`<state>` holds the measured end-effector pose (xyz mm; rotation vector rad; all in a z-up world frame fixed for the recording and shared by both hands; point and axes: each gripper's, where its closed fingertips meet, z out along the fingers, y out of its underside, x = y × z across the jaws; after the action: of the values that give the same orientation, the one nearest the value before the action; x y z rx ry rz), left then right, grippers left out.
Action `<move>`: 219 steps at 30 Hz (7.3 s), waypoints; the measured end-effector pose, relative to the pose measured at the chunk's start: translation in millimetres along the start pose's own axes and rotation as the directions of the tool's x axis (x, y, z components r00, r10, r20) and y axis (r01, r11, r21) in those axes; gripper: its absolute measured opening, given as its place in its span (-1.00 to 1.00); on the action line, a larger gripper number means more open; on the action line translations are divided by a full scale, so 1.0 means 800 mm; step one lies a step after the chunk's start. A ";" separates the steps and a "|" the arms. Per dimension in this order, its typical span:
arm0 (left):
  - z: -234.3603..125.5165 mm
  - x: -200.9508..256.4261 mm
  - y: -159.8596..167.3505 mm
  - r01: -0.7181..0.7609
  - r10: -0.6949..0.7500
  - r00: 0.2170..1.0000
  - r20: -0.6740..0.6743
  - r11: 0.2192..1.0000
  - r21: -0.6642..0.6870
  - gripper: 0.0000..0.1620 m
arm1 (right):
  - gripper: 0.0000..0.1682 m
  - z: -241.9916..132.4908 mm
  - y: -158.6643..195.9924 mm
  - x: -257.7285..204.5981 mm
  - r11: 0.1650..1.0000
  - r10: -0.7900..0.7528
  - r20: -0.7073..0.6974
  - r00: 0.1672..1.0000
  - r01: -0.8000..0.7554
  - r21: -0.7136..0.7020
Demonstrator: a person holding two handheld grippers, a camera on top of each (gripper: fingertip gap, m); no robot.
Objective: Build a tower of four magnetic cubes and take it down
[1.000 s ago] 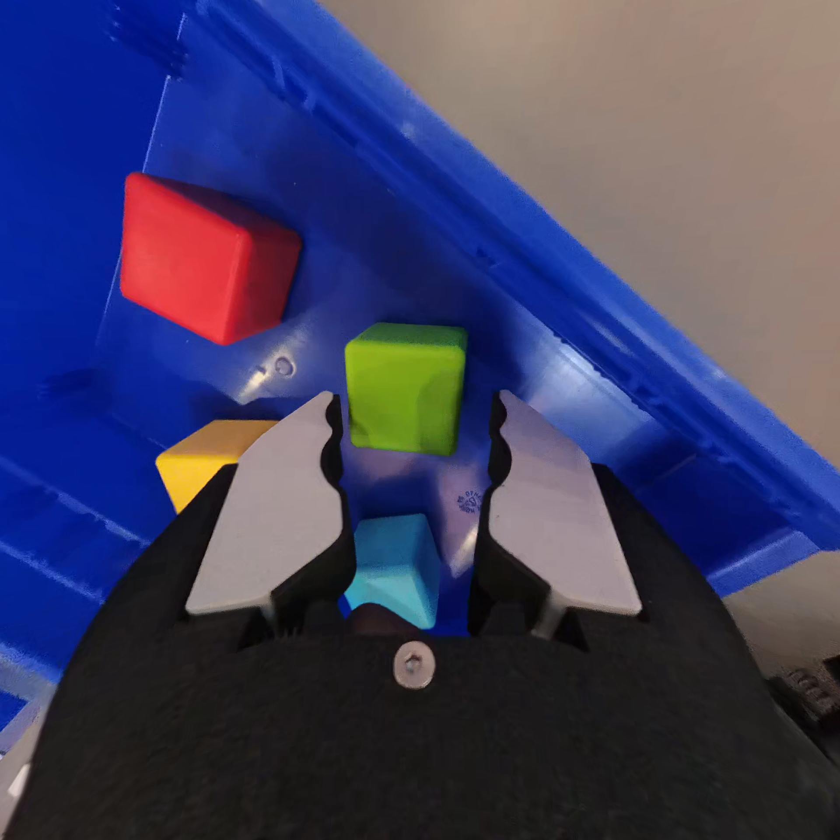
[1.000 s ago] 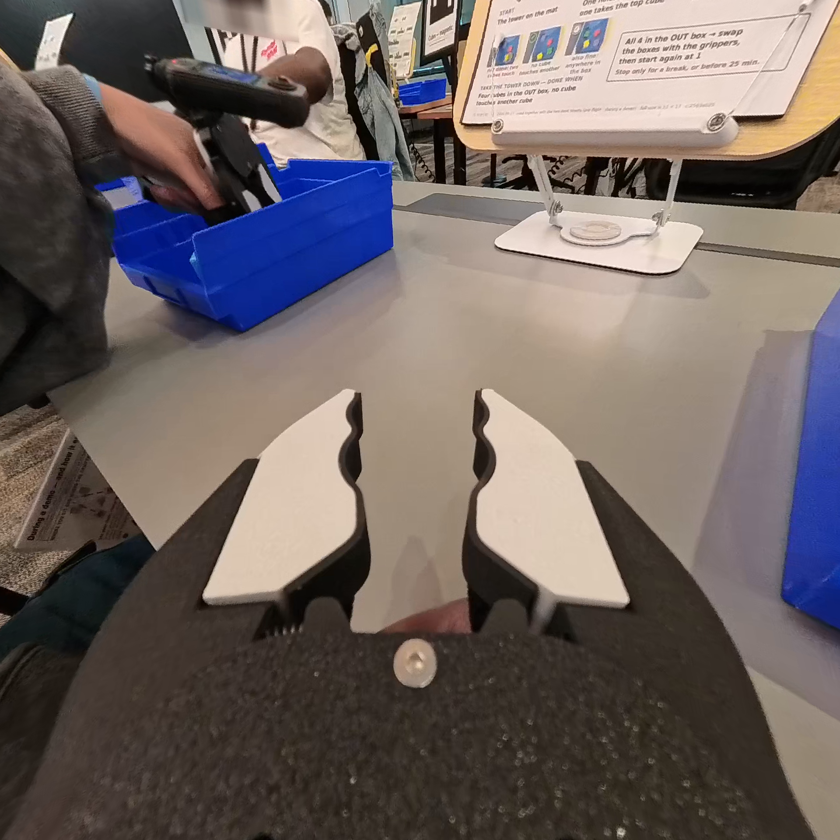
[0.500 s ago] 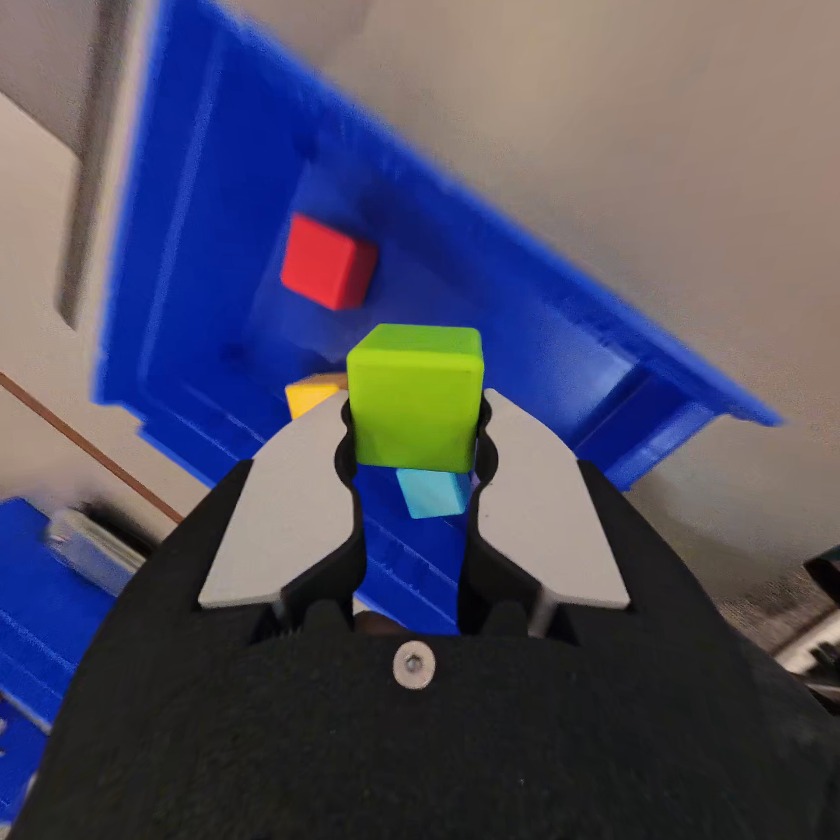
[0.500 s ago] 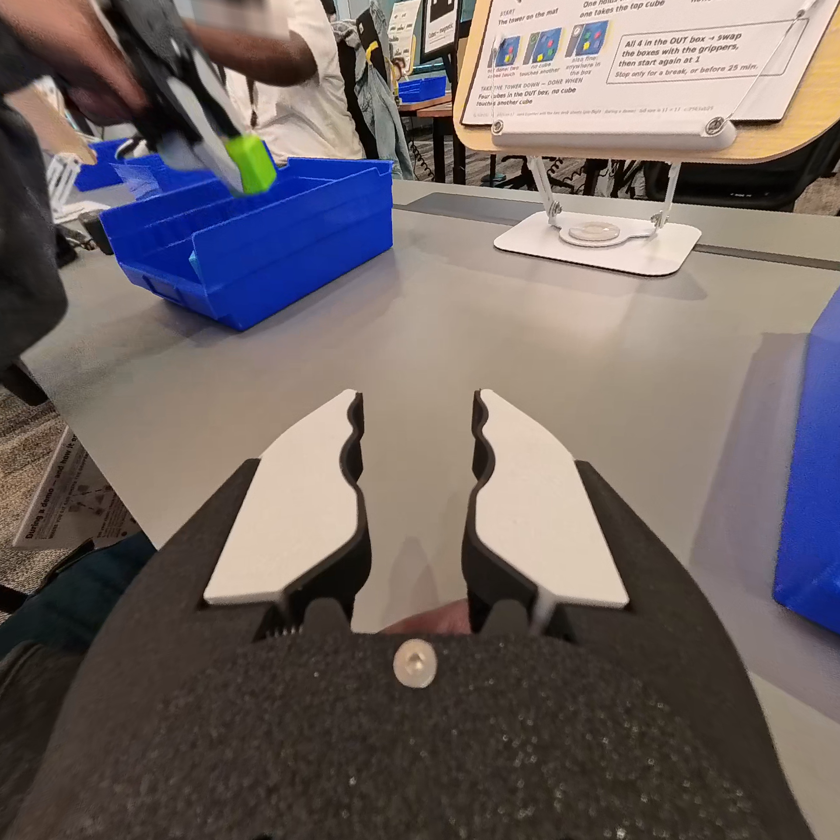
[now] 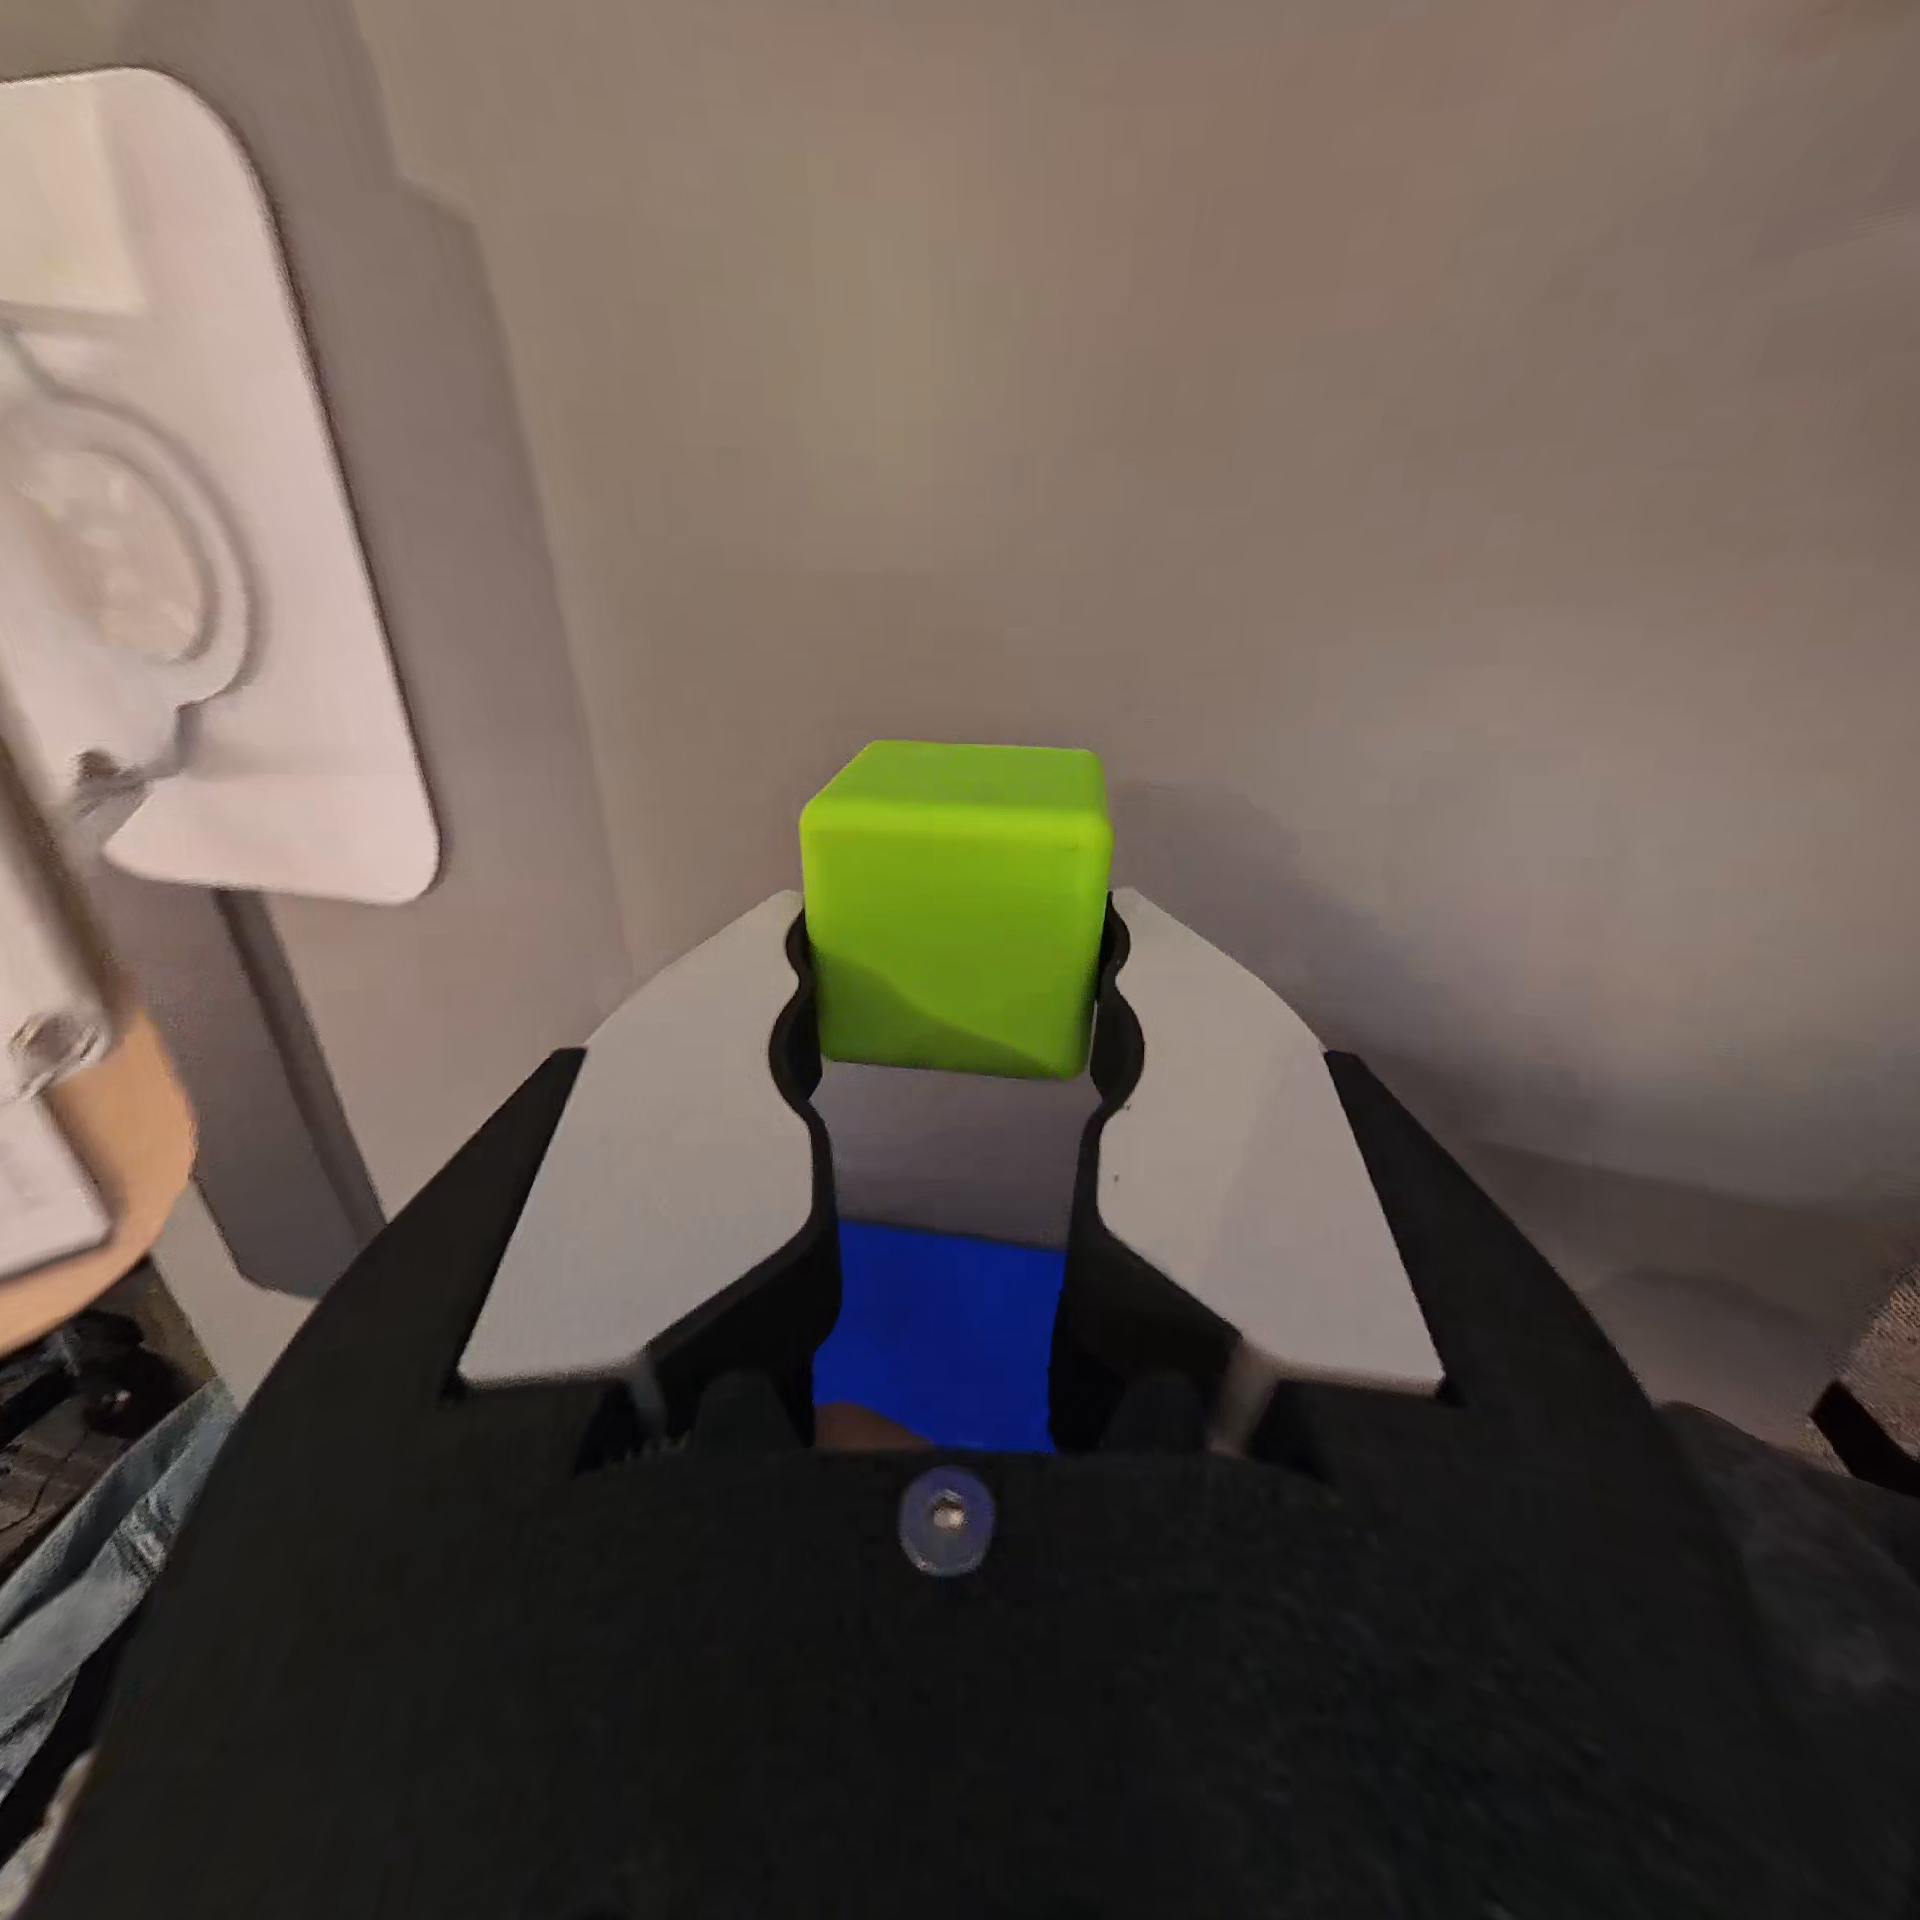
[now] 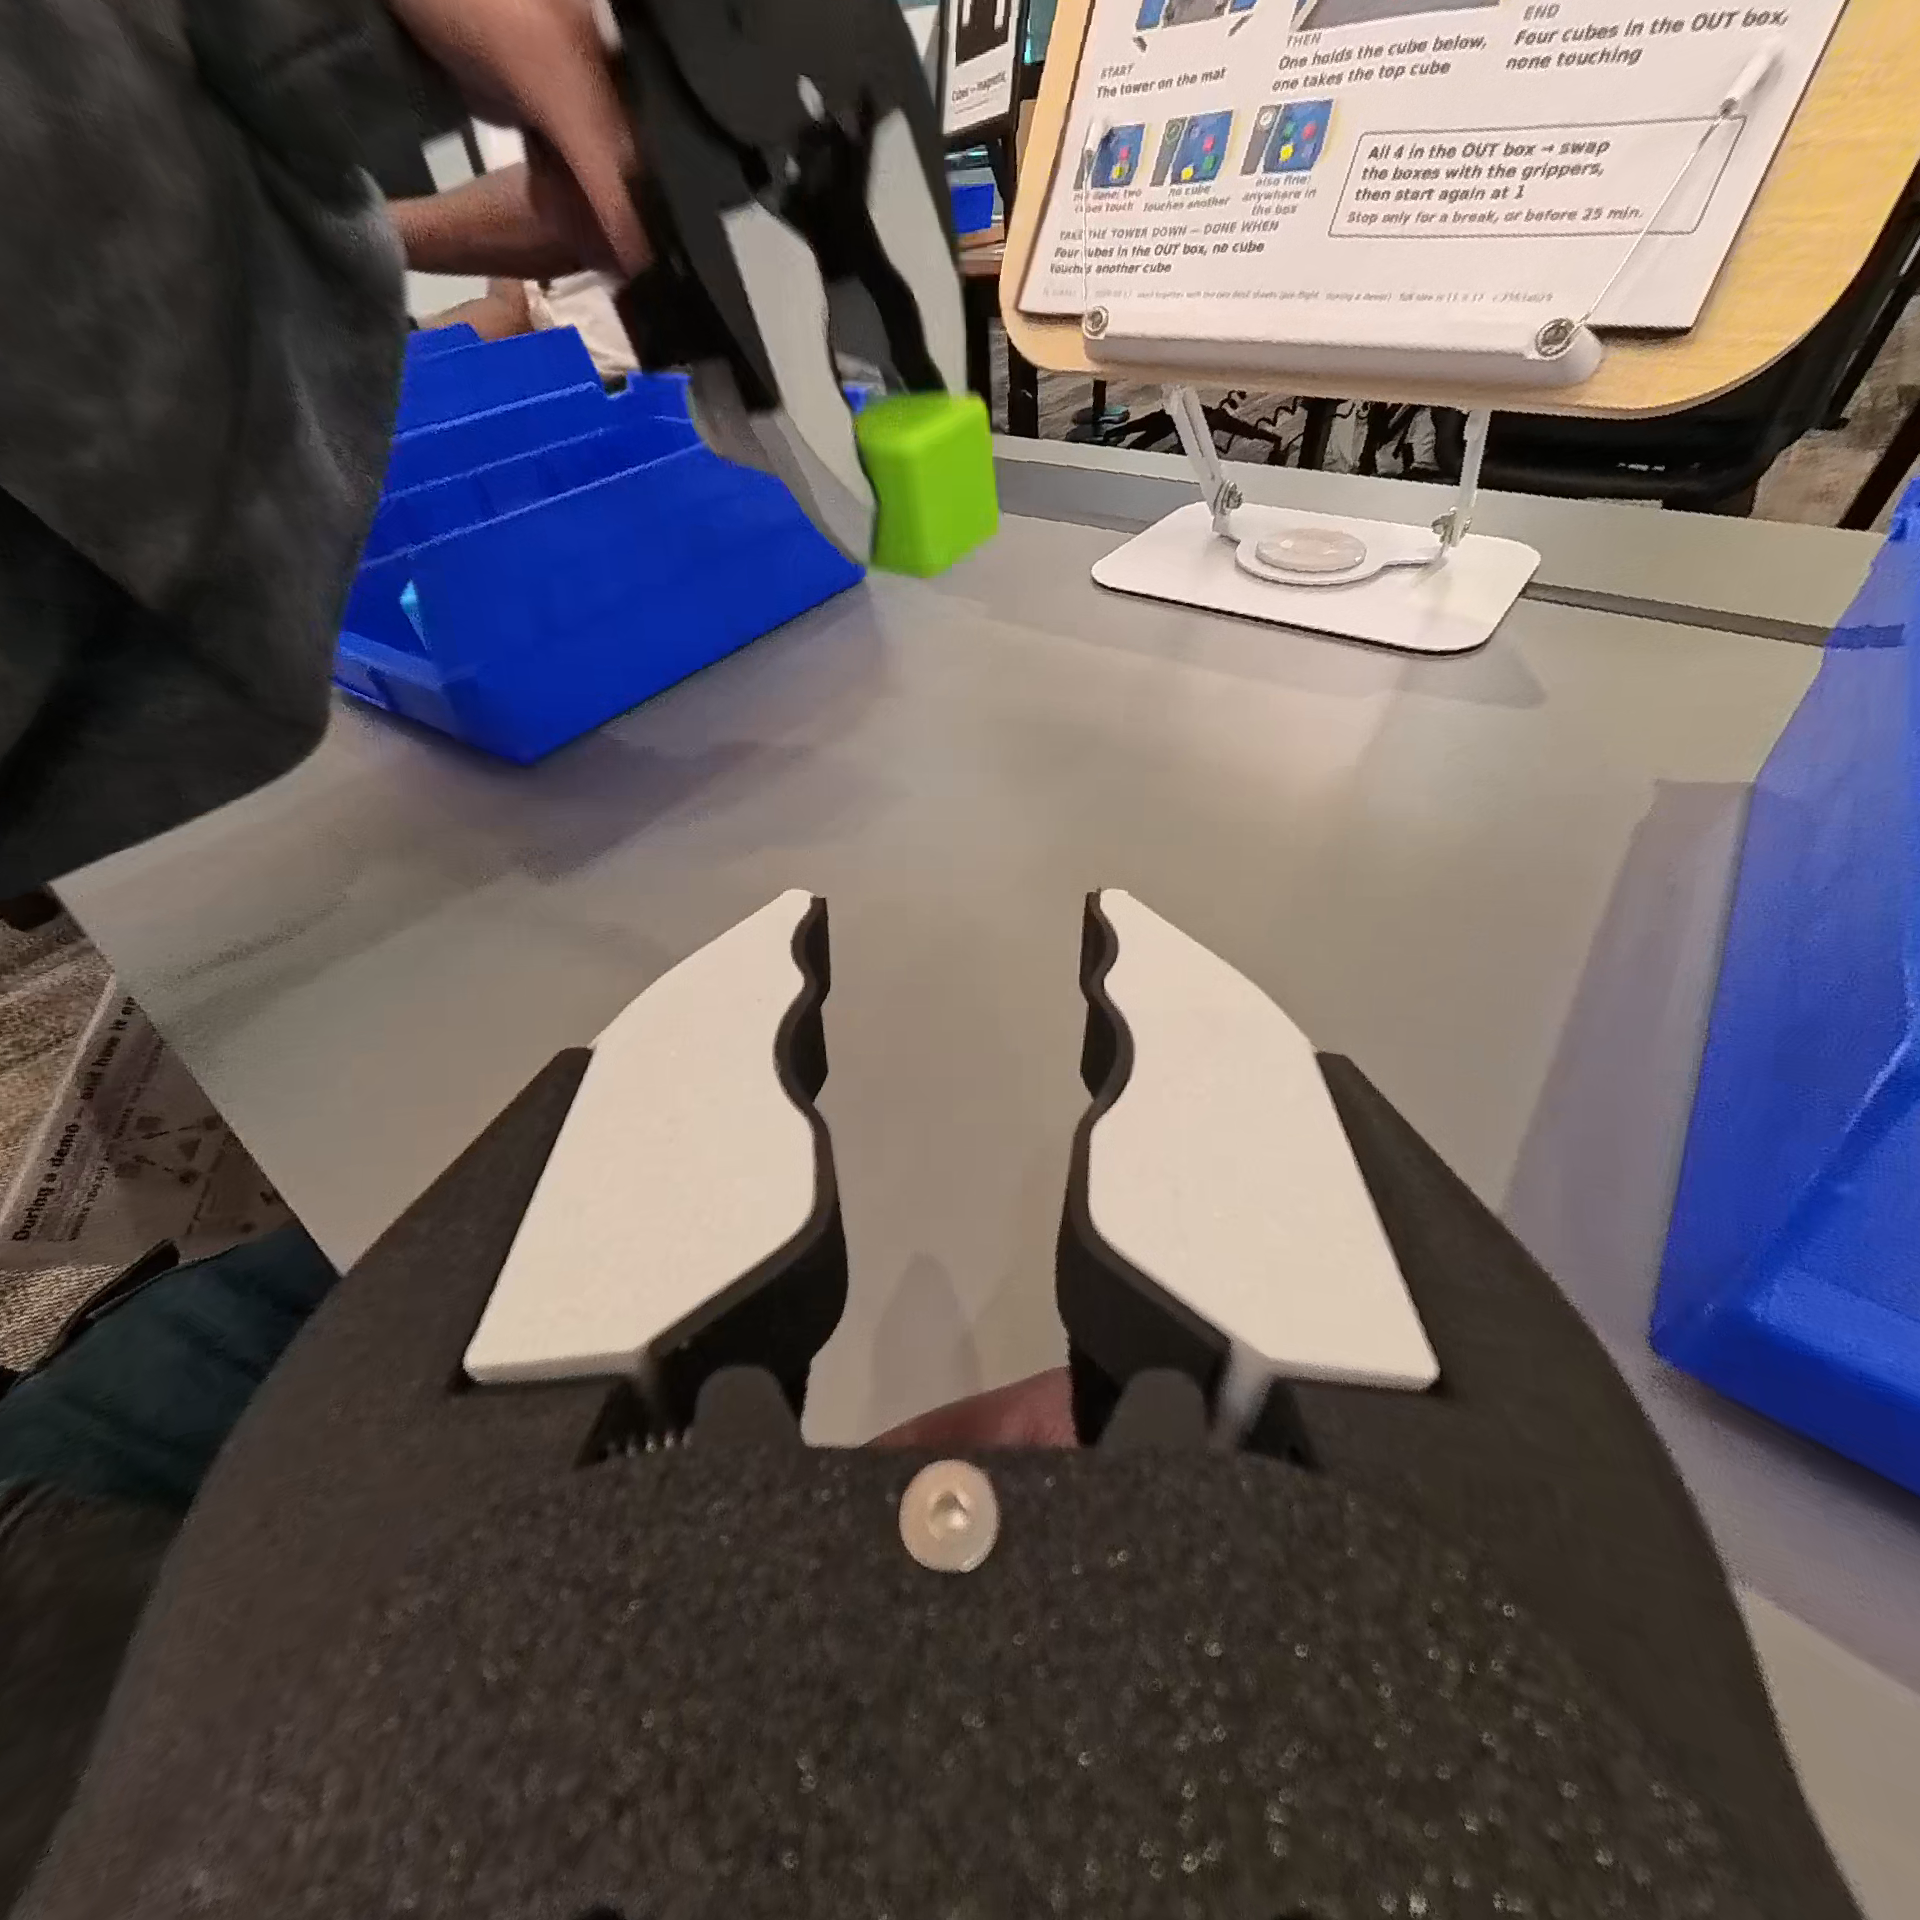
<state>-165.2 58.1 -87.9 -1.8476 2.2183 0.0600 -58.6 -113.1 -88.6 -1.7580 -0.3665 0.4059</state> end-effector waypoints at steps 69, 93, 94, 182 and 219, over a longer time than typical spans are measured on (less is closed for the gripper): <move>-0.109 0.076 0.244 0.657 -0.857 0.333 0.394 0.511 0.554 -0.26 | -0.43 0.020 0.026 -0.034 0.995 0.004 0.108 0.994 0.006 -0.097; 0.070 -0.108 0.317 0.267 -0.278 0.960 -0.019 0.940 -0.214 -0.32 | -0.43 0.019 0.003 -0.064 0.990 0.123 0.216 0.969 -0.104 -0.098; 0.075 -0.106 0.321 0.262 -0.274 0.962 -0.021 0.938 -0.227 -0.31 | -0.43 0.019 0.003 -0.064 0.990 0.121 0.216 0.969 -0.102 -0.097; 0.081 0.002 -0.040 -0.029 0.024 0.996 -0.085 0.998 -0.054 -0.39 | -0.45 0.010 0.038 -0.014 0.985 -0.034 0.106 0.994 0.051 -0.164; -0.099 0.225 0.216 0.643 -0.927 0.231 0.296 0.374 0.668 -0.18 | -0.44 0.019 0.042 -0.044 0.979 -0.019 0.211 0.977 0.062 -0.196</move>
<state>-375.3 -96.7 -72.6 -2.0382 0.5040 0.0143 -96.1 -122.9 -121.6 -1.9072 -0.6102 0.5409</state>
